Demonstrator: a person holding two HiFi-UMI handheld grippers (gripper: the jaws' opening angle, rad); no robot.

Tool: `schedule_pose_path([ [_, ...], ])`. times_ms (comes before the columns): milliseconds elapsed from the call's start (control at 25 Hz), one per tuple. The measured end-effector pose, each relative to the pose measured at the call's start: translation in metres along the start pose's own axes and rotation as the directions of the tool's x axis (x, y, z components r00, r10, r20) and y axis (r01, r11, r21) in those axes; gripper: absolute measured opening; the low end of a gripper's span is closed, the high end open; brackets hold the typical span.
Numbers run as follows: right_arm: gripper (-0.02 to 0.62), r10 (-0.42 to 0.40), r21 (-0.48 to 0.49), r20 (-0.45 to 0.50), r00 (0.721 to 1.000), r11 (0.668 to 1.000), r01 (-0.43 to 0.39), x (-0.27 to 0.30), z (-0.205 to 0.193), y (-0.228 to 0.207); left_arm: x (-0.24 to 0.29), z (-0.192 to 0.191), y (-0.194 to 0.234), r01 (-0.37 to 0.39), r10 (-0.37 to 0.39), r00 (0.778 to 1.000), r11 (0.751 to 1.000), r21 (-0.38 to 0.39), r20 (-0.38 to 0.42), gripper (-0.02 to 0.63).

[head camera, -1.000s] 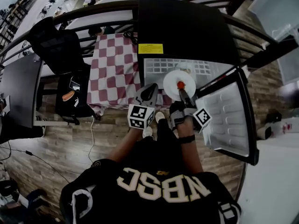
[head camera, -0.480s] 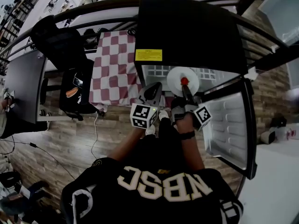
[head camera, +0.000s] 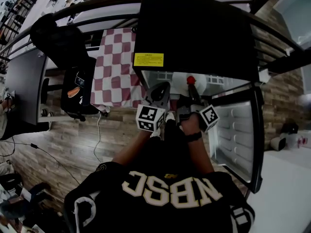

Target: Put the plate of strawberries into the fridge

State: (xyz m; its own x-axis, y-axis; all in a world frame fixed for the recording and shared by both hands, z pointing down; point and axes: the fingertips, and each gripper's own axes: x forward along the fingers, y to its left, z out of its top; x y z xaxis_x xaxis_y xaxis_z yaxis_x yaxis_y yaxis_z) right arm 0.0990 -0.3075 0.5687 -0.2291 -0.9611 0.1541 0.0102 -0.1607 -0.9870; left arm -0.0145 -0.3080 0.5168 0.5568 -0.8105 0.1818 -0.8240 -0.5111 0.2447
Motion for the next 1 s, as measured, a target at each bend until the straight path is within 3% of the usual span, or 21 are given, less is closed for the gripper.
schedule_pose_path([
  [120,0.031,-0.034,-0.044,-0.004,0.999,0.998,0.034,0.007,0.003,-0.004,0.003,-0.001,-0.001,0.001,-0.001,1.000,1.000,0.003,-0.010,0.017],
  [480,0.037,-0.040,-0.034,-0.039,0.998,0.999,0.039,0.018,0.004,-0.002,0.011,-0.009,0.000,0.001,-0.002,0.999,1.000,-0.012,-0.032,0.017],
  [680,0.150,0.024,-0.095,-0.073,0.997,0.995,-0.031,0.018,0.013,-0.001,0.012,-0.007,0.003,-0.005,0.004,1.000,1.000,-0.027,-0.026,0.017],
  [920,0.173,0.013,-0.069,-0.096,0.995,0.997,-0.020,0.015,0.005,-0.004,0.016,-0.005,0.002,0.000,0.000,1.000,0.999,-0.041,-0.015,0.017],
  [1000,0.184,0.024,-0.113,-0.118,0.993,0.993,-0.038,0.012,0.002,0.003,0.016,-0.005,0.000,0.003,-0.004,1.000,0.999,-0.043,-0.015,0.017],
])
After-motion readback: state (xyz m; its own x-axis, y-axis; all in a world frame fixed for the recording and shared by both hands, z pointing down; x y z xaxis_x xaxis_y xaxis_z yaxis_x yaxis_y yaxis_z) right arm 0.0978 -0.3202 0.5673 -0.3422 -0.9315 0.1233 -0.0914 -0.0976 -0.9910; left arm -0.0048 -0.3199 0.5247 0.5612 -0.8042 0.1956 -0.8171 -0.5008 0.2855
